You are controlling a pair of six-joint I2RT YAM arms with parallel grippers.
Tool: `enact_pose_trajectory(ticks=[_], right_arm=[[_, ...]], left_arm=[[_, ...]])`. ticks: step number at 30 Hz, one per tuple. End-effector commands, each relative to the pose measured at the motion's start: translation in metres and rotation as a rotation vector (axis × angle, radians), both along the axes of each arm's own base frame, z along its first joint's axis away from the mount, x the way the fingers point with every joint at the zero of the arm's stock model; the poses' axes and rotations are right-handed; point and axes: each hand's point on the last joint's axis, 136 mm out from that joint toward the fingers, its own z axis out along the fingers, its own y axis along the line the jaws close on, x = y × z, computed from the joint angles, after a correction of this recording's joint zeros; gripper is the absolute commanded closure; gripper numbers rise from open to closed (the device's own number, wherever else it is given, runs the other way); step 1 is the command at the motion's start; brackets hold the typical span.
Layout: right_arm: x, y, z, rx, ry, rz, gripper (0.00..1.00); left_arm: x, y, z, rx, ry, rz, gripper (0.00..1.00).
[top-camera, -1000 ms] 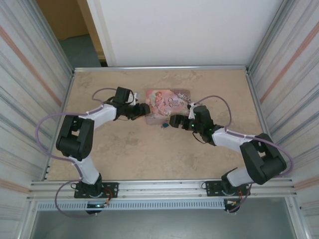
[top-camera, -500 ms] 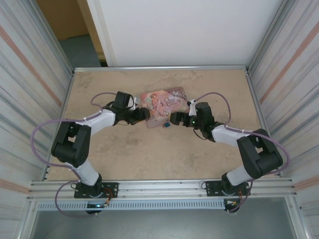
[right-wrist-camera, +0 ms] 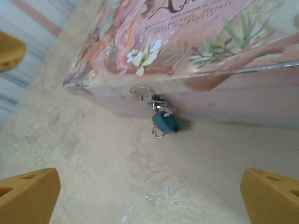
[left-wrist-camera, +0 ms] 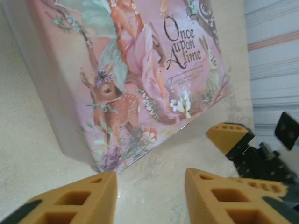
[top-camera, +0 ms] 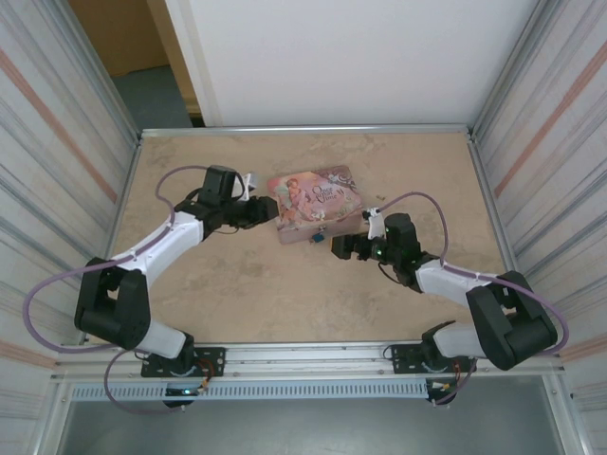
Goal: Unlock a padlock with a key
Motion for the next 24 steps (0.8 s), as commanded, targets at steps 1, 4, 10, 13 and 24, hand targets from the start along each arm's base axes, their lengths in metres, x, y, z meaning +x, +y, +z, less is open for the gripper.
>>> enact_pose_trajectory(ticks=[1,4,10,13,24], right_arm=[[0.004,0.009,0.011,0.030,-0.069,0.059,0.08],[0.007,0.016,0.005,0.043,-0.060,0.067,0.12],[0.019,0.028,-0.006,0.020,-0.085,0.058,0.17],[0.024,0.033,-0.011,0.006,-0.096,0.058,0.20],[0.038,0.047,-0.027,-0.012,-0.106,0.087,0.27]], left_arm=[[0.001,-0.005,0.017,-0.004,-0.017,-0.052,0.71],[0.008,-0.010,0.018,-0.001,-0.014,-0.071,0.81],[0.024,-0.024,0.005,-0.006,0.025,-0.102,0.90],[0.030,-0.032,-0.003,0.001,0.039,-0.116,0.92],[0.036,-0.045,-0.035,0.061,0.107,-0.154,0.98]])
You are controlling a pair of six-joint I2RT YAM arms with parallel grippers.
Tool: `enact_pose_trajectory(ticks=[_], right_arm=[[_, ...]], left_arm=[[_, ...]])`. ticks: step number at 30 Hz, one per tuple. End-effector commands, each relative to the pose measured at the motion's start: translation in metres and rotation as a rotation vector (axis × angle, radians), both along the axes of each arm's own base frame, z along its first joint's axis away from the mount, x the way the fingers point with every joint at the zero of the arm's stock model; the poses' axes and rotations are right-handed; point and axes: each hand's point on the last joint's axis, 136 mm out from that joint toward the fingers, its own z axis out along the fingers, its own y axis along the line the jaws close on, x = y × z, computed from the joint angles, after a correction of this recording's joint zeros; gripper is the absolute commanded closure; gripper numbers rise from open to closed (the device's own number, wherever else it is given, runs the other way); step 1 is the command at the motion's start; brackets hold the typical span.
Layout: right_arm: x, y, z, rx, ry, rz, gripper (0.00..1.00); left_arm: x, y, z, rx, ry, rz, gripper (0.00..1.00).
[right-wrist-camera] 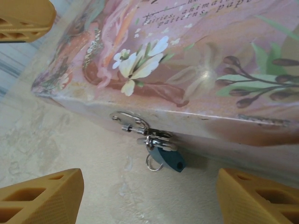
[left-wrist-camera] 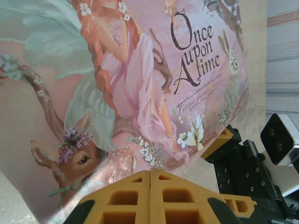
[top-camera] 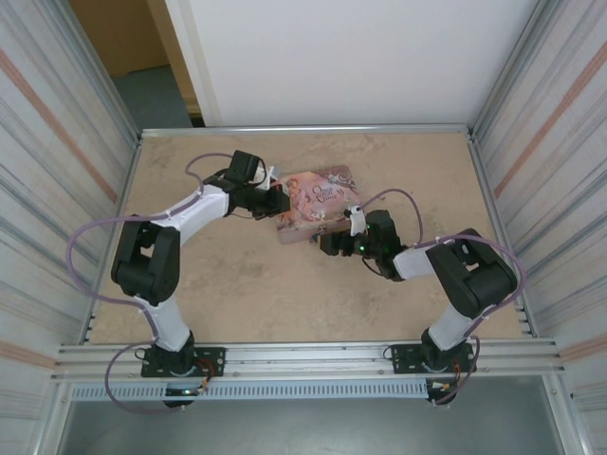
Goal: Unlock a padlock with a key
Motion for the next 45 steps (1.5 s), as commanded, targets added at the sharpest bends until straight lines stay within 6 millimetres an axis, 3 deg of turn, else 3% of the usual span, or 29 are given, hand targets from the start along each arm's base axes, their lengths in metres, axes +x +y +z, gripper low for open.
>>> enact_pose_trajectory(ticks=[1,13,32,45], right_arm=[[0.009,0.010,0.009,0.007,-0.070,0.027,0.27],[0.018,0.021,0.004,0.019,-0.086,0.059,0.35],[0.021,0.040,0.012,0.046,-0.144,0.102,0.47],[0.014,0.046,0.012,0.054,-0.151,0.146,0.60]], left_arm=[[-0.002,-0.004,0.001,0.019,0.000,-0.043,0.99],[-0.006,-0.005,-0.018,0.040,0.037,-0.052,1.00],[-0.012,-0.009,-0.034,0.047,0.070,-0.060,1.00],[-0.015,-0.010,-0.035,0.044,0.070,-0.061,1.00]])
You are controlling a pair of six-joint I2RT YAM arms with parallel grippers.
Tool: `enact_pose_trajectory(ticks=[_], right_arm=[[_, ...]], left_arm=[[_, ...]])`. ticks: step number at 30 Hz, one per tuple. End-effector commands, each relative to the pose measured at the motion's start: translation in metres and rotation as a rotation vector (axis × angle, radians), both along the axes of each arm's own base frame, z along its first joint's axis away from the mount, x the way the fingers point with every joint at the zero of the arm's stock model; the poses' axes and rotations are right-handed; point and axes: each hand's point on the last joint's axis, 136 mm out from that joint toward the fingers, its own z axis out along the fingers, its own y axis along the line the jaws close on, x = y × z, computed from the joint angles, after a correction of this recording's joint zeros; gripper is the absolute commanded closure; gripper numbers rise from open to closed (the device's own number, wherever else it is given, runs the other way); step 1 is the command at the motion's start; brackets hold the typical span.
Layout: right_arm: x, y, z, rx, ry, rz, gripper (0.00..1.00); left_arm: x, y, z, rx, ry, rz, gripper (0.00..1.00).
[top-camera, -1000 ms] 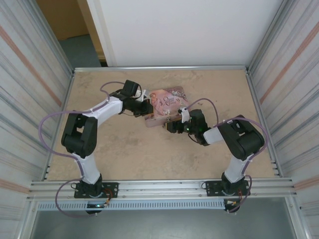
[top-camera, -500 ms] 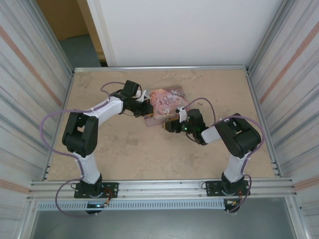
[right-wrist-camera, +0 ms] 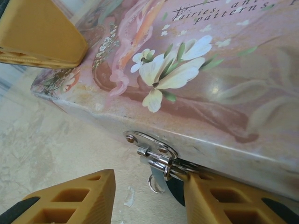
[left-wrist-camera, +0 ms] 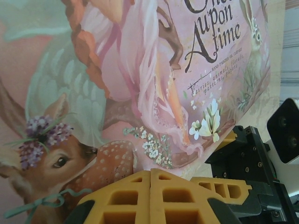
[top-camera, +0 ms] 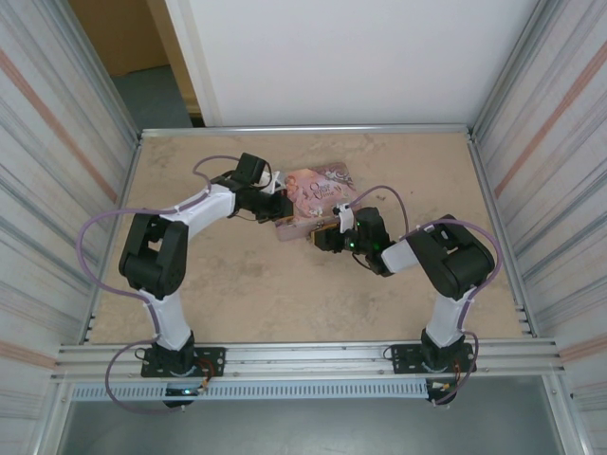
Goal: Unlock a padlock with a key
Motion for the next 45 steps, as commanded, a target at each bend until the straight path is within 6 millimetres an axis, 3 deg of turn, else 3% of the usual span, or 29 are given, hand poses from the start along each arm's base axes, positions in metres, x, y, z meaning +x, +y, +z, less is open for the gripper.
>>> enact_pose_trajectory(ticks=[1,9,15,28,40,45], right_arm=[[-0.003,0.017,0.018,0.038,-0.088,0.084,0.60],[-0.008,0.022,0.029,0.080,-0.129,0.123,0.68],[-0.010,0.019,0.025,0.065,-0.129,0.117,0.74],[-0.009,0.014,0.023,0.047,-0.125,0.089,1.00],[-0.005,0.000,0.025,0.063,-0.083,-0.019,1.00],[-0.001,-0.009,0.028,0.118,-0.044,-0.114,1.00]], left_arm=[[-0.012,-0.002,-0.016,0.017,0.042,-0.023,1.00],[-0.013,-0.002,-0.016,0.014,0.046,-0.020,1.00],[-0.014,-0.002,-0.017,0.015,0.046,-0.020,1.00],[-0.015,-0.001,-0.019,0.017,0.049,-0.017,1.00],[-0.022,0.002,-0.022,0.018,0.057,-0.006,1.00],[-0.035,0.000,-0.024,0.022,0.068,-0.009,1.00]])
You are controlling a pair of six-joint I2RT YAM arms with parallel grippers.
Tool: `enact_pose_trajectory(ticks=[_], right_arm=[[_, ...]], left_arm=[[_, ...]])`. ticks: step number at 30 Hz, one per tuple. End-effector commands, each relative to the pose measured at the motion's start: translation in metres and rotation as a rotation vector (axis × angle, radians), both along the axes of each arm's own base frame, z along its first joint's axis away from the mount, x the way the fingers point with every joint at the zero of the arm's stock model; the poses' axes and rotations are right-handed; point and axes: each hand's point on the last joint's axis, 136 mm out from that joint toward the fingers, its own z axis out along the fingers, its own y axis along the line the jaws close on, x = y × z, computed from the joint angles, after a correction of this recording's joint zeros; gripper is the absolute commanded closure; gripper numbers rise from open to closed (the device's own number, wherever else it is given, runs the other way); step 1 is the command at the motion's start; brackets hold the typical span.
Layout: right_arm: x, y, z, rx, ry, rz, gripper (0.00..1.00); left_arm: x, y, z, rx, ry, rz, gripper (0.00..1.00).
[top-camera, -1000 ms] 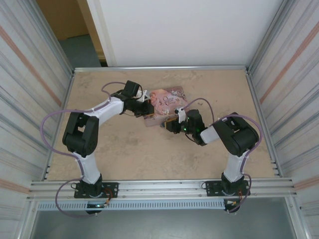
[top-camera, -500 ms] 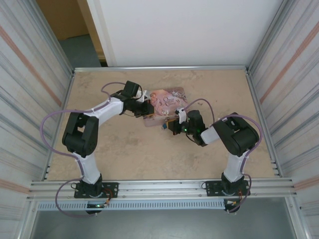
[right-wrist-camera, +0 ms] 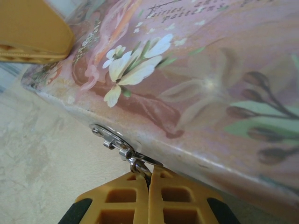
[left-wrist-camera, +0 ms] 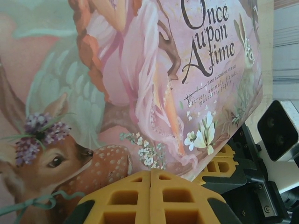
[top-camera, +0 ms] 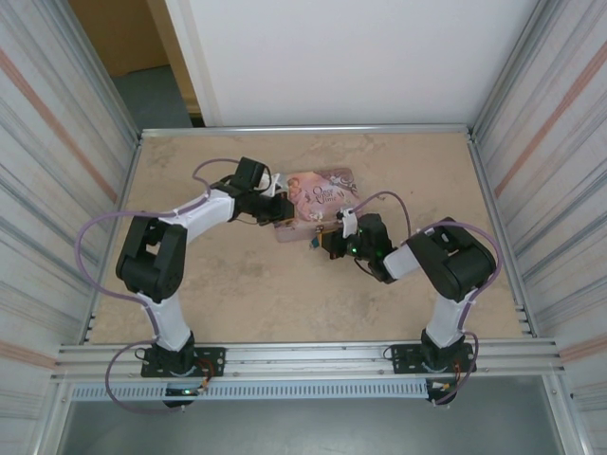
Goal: Unlock a padlock with a key
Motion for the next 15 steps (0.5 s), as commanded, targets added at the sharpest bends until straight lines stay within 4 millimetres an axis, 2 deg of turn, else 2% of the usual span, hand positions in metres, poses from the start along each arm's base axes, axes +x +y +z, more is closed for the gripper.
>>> enact_pose_trajectory(ticks=[1,10,15], right_arm=[[0.008,0.000,0.035,0.126,-0.050,-0.074,1.00],[0.011,-0.014,0.028,0.191,0.014,-0.185,1.00],[0.012,-0.018,0.030,0.241,0.033,-0.207,1.00]], left_arm=[[-0.030,0.003,-0.024,0.055,0.096,0.000,1.00],[-0.046,-0.003,-0.030,0.058,0.113,-0.003,1.00],[-0.051,-0.002,-0.031,0.060,0.116,-0.003,1.00]])
